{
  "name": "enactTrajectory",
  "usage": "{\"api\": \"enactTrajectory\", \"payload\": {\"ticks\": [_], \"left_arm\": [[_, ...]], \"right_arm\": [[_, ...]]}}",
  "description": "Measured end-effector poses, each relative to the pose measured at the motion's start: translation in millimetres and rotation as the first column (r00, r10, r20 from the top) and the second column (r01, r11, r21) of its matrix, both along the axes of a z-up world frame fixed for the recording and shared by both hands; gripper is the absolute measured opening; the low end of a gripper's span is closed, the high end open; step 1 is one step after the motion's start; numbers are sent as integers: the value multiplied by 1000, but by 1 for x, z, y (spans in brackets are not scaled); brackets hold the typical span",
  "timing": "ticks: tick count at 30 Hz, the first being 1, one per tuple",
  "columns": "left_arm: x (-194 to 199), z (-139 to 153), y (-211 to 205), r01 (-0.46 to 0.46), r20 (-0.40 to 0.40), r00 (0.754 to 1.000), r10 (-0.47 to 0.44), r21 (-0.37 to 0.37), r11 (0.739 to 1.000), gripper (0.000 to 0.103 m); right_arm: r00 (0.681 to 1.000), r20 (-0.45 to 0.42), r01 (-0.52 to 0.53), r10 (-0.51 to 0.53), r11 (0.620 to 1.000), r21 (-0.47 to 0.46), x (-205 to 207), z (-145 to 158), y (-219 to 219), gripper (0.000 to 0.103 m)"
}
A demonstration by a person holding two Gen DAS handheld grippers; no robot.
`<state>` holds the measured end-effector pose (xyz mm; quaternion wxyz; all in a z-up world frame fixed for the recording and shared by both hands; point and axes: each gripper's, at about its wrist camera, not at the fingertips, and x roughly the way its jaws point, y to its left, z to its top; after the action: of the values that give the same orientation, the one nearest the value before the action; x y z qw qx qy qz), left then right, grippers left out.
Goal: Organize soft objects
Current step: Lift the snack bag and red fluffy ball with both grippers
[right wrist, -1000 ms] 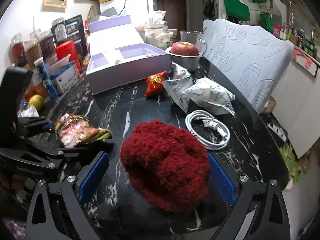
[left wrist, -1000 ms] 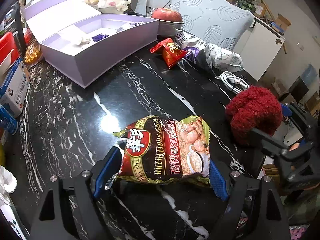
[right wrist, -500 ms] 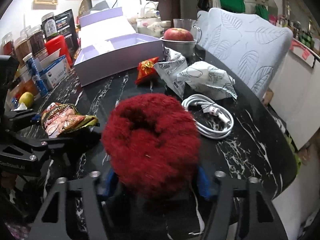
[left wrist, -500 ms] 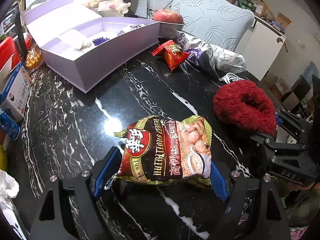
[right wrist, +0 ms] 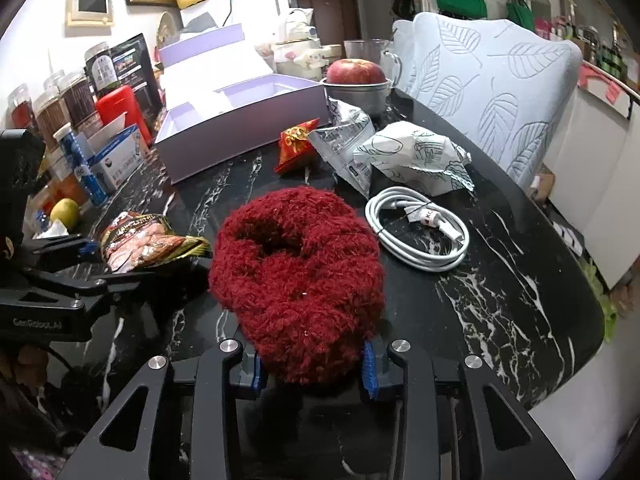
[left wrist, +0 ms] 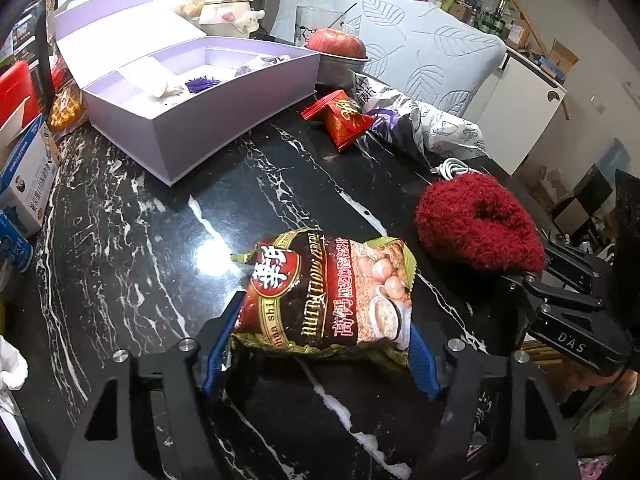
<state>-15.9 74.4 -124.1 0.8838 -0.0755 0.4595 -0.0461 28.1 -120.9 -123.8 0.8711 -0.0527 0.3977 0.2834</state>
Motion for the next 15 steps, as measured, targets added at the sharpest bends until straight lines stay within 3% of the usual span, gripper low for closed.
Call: {"api": "enactTrajectory", "payload": {"ticks": [2, 15], "left_arm": [[-1, 1, -1, 3, 1, 1000, -3, -2, 1000, 66], [-14, 6, -13, 28, 10, 1000, -28, -9, 1000, 65]], "right_arm": [[1000, 3, -1, 1, 1000, 2, -2, 1, 0, 35], [1000, 7, -31, 31, 999, 23, -20, 5, -6, 35]]}}
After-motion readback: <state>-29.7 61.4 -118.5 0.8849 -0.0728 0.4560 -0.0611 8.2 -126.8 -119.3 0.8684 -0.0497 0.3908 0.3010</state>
